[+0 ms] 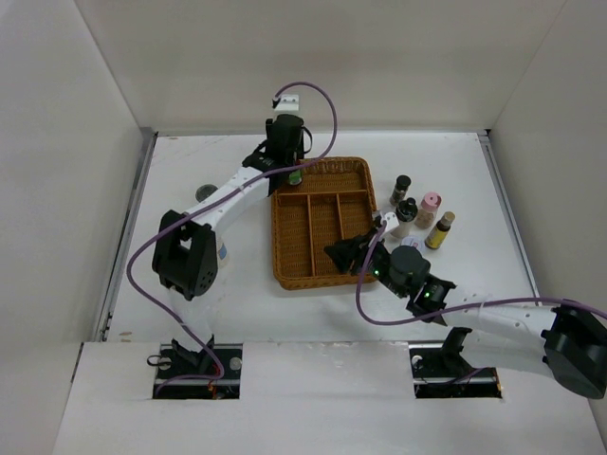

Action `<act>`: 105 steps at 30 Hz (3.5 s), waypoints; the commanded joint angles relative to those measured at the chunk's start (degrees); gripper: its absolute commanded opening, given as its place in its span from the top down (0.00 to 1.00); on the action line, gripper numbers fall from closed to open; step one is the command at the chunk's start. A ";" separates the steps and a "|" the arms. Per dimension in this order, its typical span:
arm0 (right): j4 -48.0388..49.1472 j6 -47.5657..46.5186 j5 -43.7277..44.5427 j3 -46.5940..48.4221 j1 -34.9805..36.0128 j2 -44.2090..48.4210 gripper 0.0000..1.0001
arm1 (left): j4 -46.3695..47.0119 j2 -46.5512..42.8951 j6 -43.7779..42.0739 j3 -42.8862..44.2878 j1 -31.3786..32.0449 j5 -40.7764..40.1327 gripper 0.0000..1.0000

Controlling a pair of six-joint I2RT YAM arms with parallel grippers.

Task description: Organize the condiment bottles

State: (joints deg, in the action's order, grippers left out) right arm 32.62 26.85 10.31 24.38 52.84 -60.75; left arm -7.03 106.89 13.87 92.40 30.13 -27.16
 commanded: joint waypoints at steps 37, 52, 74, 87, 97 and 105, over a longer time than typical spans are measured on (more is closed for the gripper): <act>1.92 2.15 1.65 -0.48 -1.91 2.39 0.34 | -18.06 -58.54 19.49 -47.57 9.47 -29.45 0.12; 2.01 1.80 0.77 0.31 -1.29 0.64 0.28 | -10.66 -53.81 22.61 -56.01 -6.53 -17.94 0.16; 1.92 1.54 0.42 0.84 -0.85 -0.77 0.28 | -8.44 -60.22 22.17 -57.69 -3.02 -13.71 0.22; 1.92 1.54 0.42 0.67 -0.85 0.11 0.27 | -7.65 -52.66 21.73 -56.54 -0.90 -12.13 0.44; 2.53 1.80 1.03 0.32 -0.85 -0.16 0.27 | -4.67 -54.34 16.11 -43.03 6.81 -14.15 0.65; 2.62 2.06 1.47 -0.47 -1.38 1.25 0.27 | 7.81 -36.08 10.66 -31.77 11.84 -9.77 0.65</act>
State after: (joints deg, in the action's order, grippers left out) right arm 32.27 28.36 11.20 24.16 51.44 -61.23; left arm -7.81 66.24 27.57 57.30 42.35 -38.54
